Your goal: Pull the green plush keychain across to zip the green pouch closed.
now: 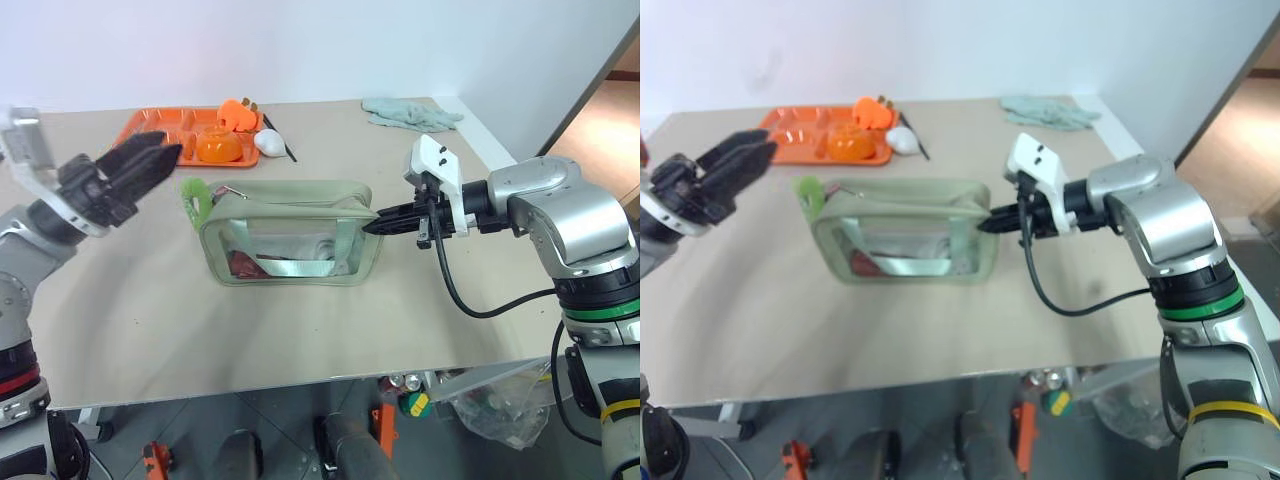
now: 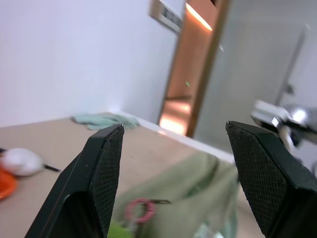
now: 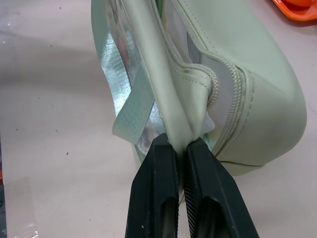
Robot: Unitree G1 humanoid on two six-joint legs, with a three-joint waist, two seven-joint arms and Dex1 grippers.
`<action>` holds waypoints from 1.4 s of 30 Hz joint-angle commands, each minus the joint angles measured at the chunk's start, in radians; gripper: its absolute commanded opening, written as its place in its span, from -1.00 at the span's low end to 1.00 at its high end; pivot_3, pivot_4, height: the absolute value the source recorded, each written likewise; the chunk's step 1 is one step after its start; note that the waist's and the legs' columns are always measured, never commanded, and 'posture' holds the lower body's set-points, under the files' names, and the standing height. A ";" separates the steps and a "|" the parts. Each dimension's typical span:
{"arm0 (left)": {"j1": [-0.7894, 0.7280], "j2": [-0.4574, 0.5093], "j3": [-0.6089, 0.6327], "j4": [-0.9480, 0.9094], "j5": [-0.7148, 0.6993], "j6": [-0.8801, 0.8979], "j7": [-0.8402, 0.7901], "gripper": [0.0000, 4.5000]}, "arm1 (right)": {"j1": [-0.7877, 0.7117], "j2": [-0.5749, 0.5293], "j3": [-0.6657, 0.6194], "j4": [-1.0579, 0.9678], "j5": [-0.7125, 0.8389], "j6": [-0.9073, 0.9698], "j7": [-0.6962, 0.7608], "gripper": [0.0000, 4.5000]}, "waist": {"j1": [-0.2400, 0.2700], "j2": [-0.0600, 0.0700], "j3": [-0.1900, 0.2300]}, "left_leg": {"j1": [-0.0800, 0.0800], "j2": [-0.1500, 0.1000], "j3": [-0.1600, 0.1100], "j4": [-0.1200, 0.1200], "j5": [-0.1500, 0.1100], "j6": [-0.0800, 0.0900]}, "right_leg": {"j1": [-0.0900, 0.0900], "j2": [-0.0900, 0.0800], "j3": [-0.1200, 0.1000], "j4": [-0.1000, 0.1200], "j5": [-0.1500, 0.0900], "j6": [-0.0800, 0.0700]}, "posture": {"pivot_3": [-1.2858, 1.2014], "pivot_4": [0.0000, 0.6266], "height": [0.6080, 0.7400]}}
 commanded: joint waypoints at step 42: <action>-0.005 -0.082 -0.156 0.115 0.305 0.011 0.096 -0.98 | 0.046 0.000 -0.035 -0.088 0.041 0.050 -0.062 -1.00 | -0.011 -0.001 0.000 | 0.000 0.000 0.000 0.000 0.000 0.000 | 0.000 0.000 0.000 0.000 0.000 0.001 | 0.03 -0.52 1.00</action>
